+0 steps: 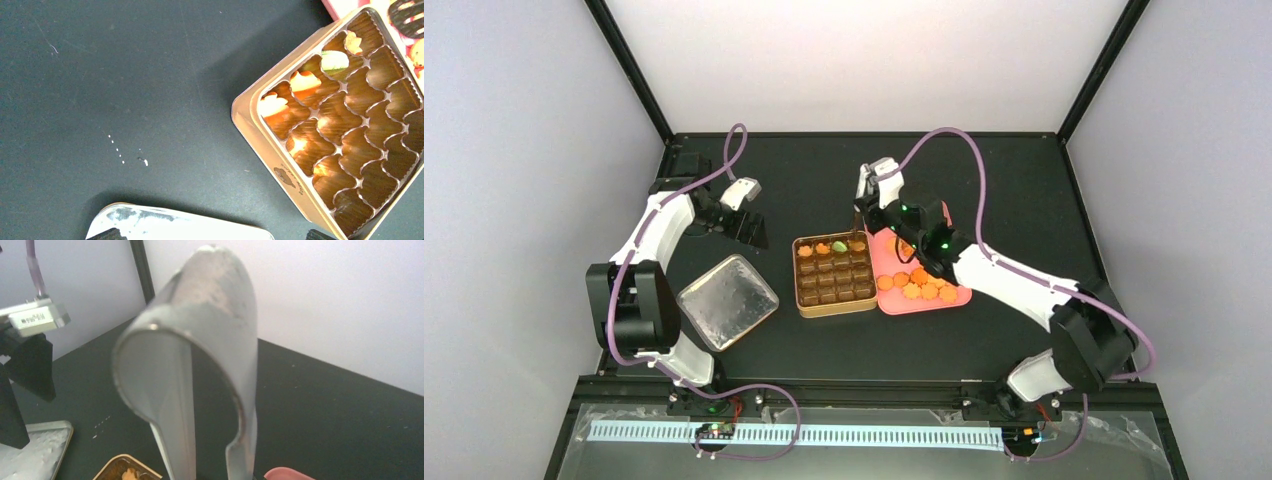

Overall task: Pack the cookies
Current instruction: Place the fake cookies in the empty pocket of the box, then pick up the fake cookies from the plate.

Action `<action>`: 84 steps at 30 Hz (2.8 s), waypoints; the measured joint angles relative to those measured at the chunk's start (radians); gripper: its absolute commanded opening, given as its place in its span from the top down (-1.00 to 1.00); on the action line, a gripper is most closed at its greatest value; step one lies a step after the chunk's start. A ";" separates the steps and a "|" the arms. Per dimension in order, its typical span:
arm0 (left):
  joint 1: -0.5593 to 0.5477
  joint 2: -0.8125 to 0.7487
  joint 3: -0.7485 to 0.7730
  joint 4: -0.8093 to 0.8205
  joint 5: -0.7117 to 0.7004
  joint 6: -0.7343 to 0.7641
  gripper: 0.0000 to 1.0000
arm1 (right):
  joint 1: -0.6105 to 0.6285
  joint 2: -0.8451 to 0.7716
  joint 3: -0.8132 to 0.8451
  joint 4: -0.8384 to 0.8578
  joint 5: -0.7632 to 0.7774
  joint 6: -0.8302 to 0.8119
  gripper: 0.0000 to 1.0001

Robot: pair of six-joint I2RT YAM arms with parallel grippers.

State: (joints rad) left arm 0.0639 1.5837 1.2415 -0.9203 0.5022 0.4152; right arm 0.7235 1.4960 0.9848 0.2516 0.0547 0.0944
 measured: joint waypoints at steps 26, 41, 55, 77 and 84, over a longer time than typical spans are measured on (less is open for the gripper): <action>0.000 0.000 0.000 -0.007 0.005 0.001 -0.94 | -0.085 -0.449 -0.426 -0.147 0.217 0.055 0.31; 0.000 0.000 0.000 -0.008 0.011 0.001 -0.93 | -0.114 -0.373 -0.421 -0.089 0.181 0.074 0.40; 0.000 0.000 0.000 -0.008 0.017 0.002 -0.93 | -0.178 -0.357 -0.348 -0.087 0.172 0.075 0.40; 0.000 0.000 0.000 -0.008 0.019 0.005 -0.92 | -0.237 -0.240 -0.343 -0.051 0.167 0.074 0.32; 0.000 0.000 0.000 -0.008 0.019 0.005 -0.91 | -0.237 -0.246 -0.354 -0.037 0.169 0.091 0.59</action>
State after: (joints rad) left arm 0.0643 1.5837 1.2415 -0.9283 0.5217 0.4198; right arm 0.4862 1.2503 0.6312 0.2142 0.2237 0.1856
